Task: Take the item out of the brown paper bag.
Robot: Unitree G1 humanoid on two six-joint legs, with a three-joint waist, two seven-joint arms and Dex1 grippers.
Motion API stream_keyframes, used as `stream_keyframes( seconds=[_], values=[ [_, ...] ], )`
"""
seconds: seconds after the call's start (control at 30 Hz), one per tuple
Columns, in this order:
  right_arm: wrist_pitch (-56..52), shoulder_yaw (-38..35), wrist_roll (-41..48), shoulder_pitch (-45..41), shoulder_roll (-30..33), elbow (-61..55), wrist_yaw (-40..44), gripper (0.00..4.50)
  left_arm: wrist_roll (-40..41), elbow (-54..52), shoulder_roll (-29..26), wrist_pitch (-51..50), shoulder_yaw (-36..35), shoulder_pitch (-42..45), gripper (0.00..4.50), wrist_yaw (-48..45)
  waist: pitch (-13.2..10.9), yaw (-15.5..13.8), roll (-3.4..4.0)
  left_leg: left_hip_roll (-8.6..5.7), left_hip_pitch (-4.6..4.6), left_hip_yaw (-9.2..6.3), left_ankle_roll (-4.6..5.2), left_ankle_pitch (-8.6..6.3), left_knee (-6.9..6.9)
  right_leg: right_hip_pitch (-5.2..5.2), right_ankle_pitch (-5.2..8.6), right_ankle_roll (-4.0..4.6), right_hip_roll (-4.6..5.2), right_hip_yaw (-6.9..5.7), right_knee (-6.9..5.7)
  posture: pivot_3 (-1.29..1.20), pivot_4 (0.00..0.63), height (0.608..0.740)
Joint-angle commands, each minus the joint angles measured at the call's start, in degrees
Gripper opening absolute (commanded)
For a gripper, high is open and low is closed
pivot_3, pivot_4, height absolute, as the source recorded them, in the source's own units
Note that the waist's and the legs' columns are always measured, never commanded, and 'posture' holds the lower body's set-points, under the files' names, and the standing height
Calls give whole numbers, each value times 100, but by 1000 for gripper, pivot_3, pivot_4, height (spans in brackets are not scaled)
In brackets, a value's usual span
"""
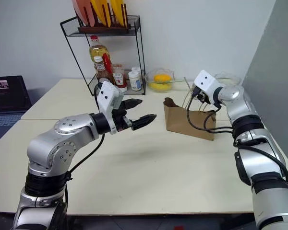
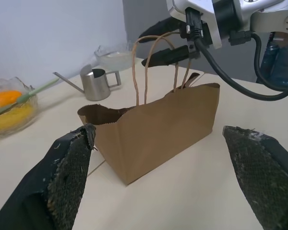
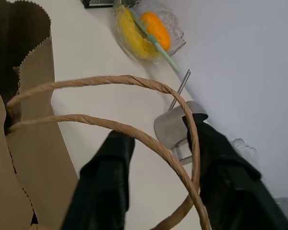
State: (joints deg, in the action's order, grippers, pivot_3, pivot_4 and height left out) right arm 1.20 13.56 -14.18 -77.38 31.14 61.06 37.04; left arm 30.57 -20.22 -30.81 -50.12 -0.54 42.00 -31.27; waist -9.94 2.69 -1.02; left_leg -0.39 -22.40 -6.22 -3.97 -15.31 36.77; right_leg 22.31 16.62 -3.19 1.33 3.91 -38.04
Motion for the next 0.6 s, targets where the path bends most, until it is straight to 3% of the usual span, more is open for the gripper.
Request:
stream_keyframes(
  seconds=[0.03,0.4,0.6],
  values=[
    [398,-29,-137,-320,108,51,-133,990,25,-271,-14,56,-177,46,4500,88,0,3,0,0,0,0,0,0,0,0,0,0,0,0,0,0,150,740],
    [660,-285,-3,-509,-220,-683,-335,754,277,-850,-450,-190,-640,-773,4500,32,-5,65,7,3,-1,3,-1,0,-2,7,0,0,0,3,-6,0,150,740],
    [780,-224,-183,-353,-177,-452,-597,754,329,-981,-529,-235,-705,-889,4500,210,-8,25,6,0,-5,-3,-1,0,7,6,0,1,0,-2,-8,0,150,740]
  ],
)
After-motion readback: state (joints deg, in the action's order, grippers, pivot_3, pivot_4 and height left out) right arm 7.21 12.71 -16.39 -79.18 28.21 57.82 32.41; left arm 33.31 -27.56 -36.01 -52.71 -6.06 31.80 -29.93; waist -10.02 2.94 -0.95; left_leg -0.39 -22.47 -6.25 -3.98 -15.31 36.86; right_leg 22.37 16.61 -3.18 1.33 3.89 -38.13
